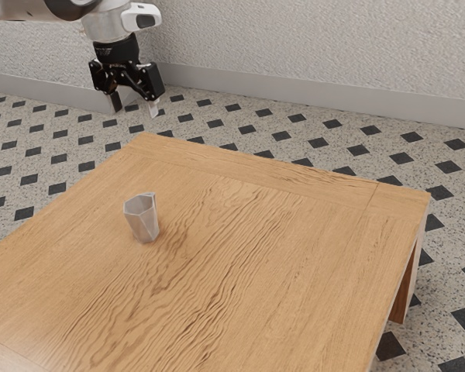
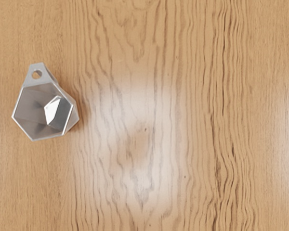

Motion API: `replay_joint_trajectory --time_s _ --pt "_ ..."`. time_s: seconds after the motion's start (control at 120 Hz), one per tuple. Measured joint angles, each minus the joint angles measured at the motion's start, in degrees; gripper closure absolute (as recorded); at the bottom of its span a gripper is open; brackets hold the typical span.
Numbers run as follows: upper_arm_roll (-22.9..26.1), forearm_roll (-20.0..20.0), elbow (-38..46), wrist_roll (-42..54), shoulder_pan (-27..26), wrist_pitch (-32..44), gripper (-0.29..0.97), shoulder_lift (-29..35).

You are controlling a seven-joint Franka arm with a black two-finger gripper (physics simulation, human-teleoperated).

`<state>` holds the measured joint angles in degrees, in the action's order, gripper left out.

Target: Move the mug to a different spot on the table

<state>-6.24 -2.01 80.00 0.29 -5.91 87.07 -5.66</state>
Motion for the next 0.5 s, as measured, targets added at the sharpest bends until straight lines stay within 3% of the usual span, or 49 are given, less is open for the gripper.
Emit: replay_joint_trajectory --time_s 0.317,0.5 --pt "0.0 0.1 -0.5 0.0 0.0 -0.1 0.0 -0.8" --pt "-1.0 0.3 -0.7 -0.4 0.0 1.0 0.0 -7.7"
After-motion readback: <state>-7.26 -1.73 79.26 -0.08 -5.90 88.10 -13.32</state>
